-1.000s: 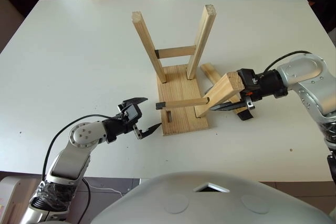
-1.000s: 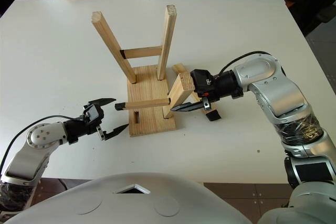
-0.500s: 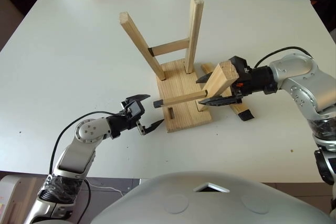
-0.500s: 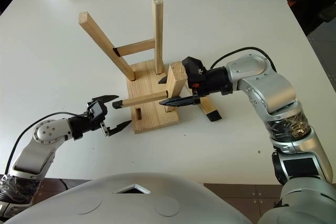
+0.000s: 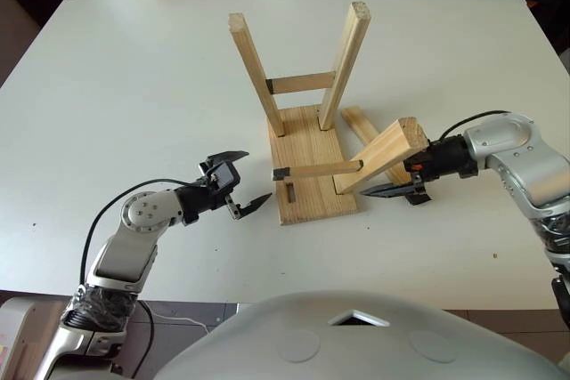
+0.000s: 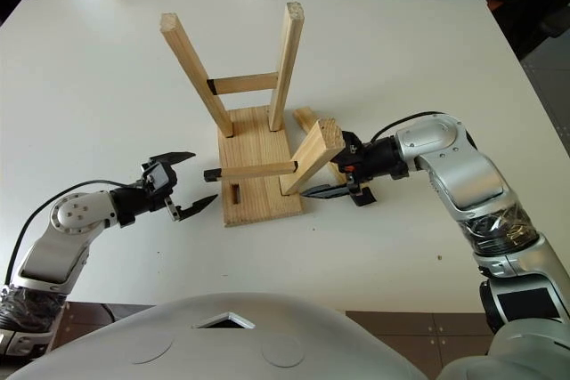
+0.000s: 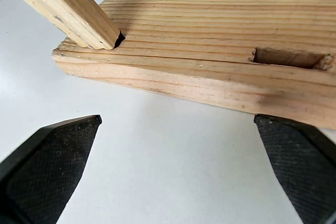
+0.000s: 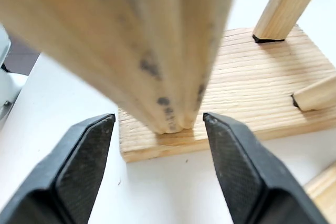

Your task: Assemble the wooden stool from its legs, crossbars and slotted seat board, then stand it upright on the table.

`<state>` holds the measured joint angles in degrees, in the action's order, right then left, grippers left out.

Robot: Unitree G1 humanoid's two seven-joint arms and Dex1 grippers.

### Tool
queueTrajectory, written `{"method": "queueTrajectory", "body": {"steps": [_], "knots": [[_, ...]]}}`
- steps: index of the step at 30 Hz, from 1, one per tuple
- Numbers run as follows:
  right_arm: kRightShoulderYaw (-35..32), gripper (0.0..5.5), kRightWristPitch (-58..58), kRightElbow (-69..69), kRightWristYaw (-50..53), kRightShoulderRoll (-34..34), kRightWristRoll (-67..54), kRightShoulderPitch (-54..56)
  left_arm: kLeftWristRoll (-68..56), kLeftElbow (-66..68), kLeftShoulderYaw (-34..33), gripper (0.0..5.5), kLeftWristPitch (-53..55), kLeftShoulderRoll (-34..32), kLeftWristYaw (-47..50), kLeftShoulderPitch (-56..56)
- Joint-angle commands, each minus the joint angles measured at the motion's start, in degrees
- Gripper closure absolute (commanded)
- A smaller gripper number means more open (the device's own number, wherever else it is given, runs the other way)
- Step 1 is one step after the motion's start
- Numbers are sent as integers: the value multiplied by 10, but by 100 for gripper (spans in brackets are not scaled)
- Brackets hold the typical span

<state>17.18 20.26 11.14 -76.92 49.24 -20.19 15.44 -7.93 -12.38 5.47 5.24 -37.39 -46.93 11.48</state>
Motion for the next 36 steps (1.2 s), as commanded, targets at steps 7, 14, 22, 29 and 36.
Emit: {"method": "queueTrajectory", "body": {"steps": [7,14,22,29,36], "knots": [[-86,242,-56,-63,15,46,23,-37,-10,-37,-18,10,14,2,13,26],[-169,140,1,-21,90,48,8,-148,-35,-54,-62,10,38,82,115,13],[-177,136,61,35,194,4,11,-232,-4,-77,-31,10,37,97,140,54],[-122,136,50,-6,260,-32,82,-216,-19,-76,-51,10,53,121,169,33],[-109,136,25,-28,269,-28,114,-233,1,-64,-60,10,54,130,201,34]]}}
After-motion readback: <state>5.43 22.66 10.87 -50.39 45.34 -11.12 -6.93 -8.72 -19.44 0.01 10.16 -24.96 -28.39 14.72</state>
